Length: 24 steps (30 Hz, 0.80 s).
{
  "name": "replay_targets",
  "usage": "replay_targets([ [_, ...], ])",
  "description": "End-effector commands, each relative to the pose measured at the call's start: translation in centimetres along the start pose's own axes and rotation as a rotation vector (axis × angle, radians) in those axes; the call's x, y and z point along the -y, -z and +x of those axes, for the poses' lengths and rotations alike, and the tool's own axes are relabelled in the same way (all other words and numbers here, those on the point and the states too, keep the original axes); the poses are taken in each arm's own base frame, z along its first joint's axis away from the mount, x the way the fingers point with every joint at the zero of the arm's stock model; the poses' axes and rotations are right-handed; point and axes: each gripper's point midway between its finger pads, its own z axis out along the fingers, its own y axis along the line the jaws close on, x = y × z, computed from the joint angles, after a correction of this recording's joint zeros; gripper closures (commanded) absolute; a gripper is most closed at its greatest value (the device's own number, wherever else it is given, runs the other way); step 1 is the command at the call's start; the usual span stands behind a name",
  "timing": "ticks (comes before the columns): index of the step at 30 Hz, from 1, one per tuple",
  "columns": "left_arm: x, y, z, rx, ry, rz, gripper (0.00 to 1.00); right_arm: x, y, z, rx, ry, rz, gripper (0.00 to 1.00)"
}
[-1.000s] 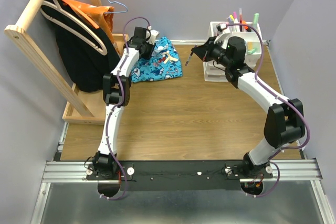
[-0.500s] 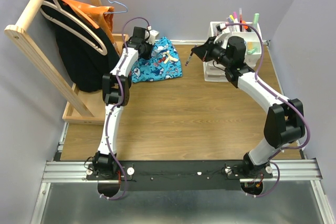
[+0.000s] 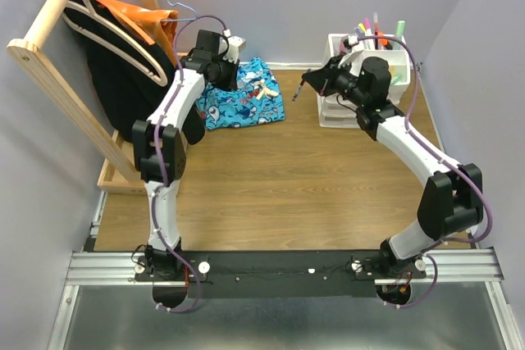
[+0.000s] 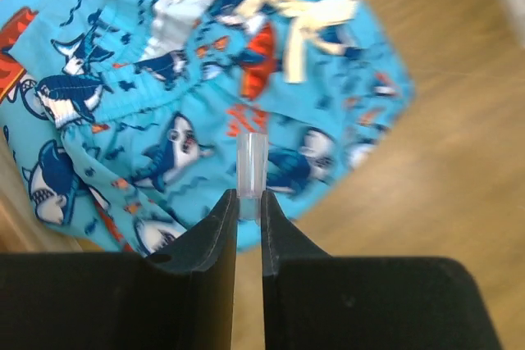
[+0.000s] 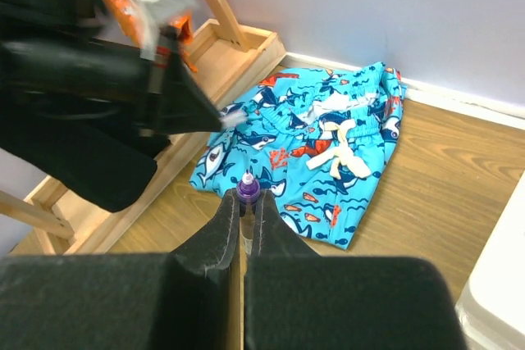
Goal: Sort the stationery into containers
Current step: Move the pen cap to the center of the board.
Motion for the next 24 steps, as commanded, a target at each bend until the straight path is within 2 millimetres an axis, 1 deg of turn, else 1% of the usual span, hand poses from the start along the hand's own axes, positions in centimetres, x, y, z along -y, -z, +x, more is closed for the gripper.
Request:
replay_targets([
  [1, 6.2, 5.9, 0.7, -0.013, 0.067, 0.117, 0.87, -0.1, 1.7, 0.1, -0.017, 0.037, 0.018, 0.99],
  [2, 7.5, 6.3, 1.3, -0.031, 0.077, 0.142, 0.87, 0.1, 2.0, 0.6, -0.033, 0.035, 0.027, 0.99],
  [3, 8.8, 7.2, 2.9, -0.062, 0.118, 0.166, 0.87, 0.4, 2.4, 1.3, -0.063, 0.029, 0.043, 0.99],
  [4, 9.9, 7.6, 3.7, -0.079, 0.131, 0.185, 0.87, 0.2, 3.0, 1.3, -0.069, 0.041, 0.045, 1.0],
  [5, 11.5, 7.9, 4.6, -0.1, 0.145, 0.21, 0.87, 0.2, 3.4, 1.9, -0.089, 0.037, 0.049, 0.99],
  [6, 12.7, 8.3, 6.7, -0.146, 0.196, 0.228, 0.87, 0.2, 3.9, 2.8, -0.122, 0.025, 0.056, 1.0],
  [7, 13.6, 8.3, 7.5, -0.157, 0.22, 0.244, 0.87, -0.3, 4.6, 2.6, -0.12, 0.026, 0.049, 0.99],
  [8, 14.4, 8.2, 8.5, -0.174, 0.238, 0.256, 0.87, -0.4, 4.9, 3.2, -0.137, 0.015, 0.044, 0.99],
  [9, 15.7, 8.1, 10.7, -0.222, 0.251, 0.275, 0.87, -0.5, 5.5, 4.7, -0.186, -0.01, 0.04, 0.99],
  [10, 16.4, 7.9, 11.4, -0.237, 0.265, 0.288, 0.87, -0.8, 5.8, 5.4, -0.211, -0.029, 0.029, 0.99],
  [11, 16.9, 7.7, 12.2, -0.256, 0.262, 0.296, 0.87, -1.1, 6.1, 5.7, -0.219, -0.036, 0.022, 0.99],
  [12, 17.8, 7.2, 13.6, -0.291, 0.255, 0.306, 0.87, -1.1, 7.0, 7.6, -0.268, -0.065, 0.021, 1.0],
  [13, 18.1, 6.8, 14.0, -0.294, 0.247, 0.312, 0.87, -1.2, 7.3, 8.1, -0.276, -0.071, 0.019, 1.0],
  [14, 18.4, 6.5, 14.6, -0.306, 0.242, 0.315, 0.88, -1.6, 7.8, 8.0, -0.273, -0.066, 0.008, 0.99],
  [15, 18.6, 6.0, 15.5, -0.329, 0.242, 0.316, 0.88, -1.7, 8.2, 8.7, -0.29, -0.072, 0.005, 0.99],
  [16, 19.0, 5.7, 15.6, -0.329, 0.229, 0.322, 0.89, -1.7, 8.6, 9.5, -0.311, -0.06, 0.001, 0.99],
  [17, 19.1, 5.4, 15.9, -0.332, 0.229, 0.319, 0.89, -1.6, 8.9, 9.9, -0.324, -0.053, 0.004, 0.99],
  [18, 19.1, 5.0, 16.6, -0.347, 0.232, 0.319, 0.89, -1.6, 9.3, 10.4, -0.34, -0.048, 0.009, 0.99],
  [19, 19.1, 4.7, 16.5, -0.337, 0.229, 0.321, 0.89, -1.2, 9.7, 11.2, -0.36, -0.026, 0.017, 0.99],
  [20, 19.3, 4.6, 16.7, -0.34, 0.228, 0.324, 0.89, -1.1, 10.0, 11.6, -0.373, -0.015, 0.018, 1.0],
  [21, 19.3, 4.4, 17.3, -0.352, 0.23, 0.322, 0.88, -1.0, 10.3, 12.1, -0.39, -0.008, 0.021, 0.99],
  [22, 19.4, 4.5, 17.4, -0.358, 0.232, 0.324, 0.86, -0.9, 10.4, 12.2, -0.397, 0.015, 0.016, 0.99],
  [23, 19.5, 4.5, 17.5, -0.363, 0.231, 0.325, 0.77, -1.0, 10.5, 12.2, -0.4, 0.022, 0.011, 0.99],
  [24, 19.6, 4.8, 17.4, -0.359, 0.229, 0.325, 0.7, -1.0, 10.5, 12.0, -0.397, 0.027, 0.008, 0.99],
])
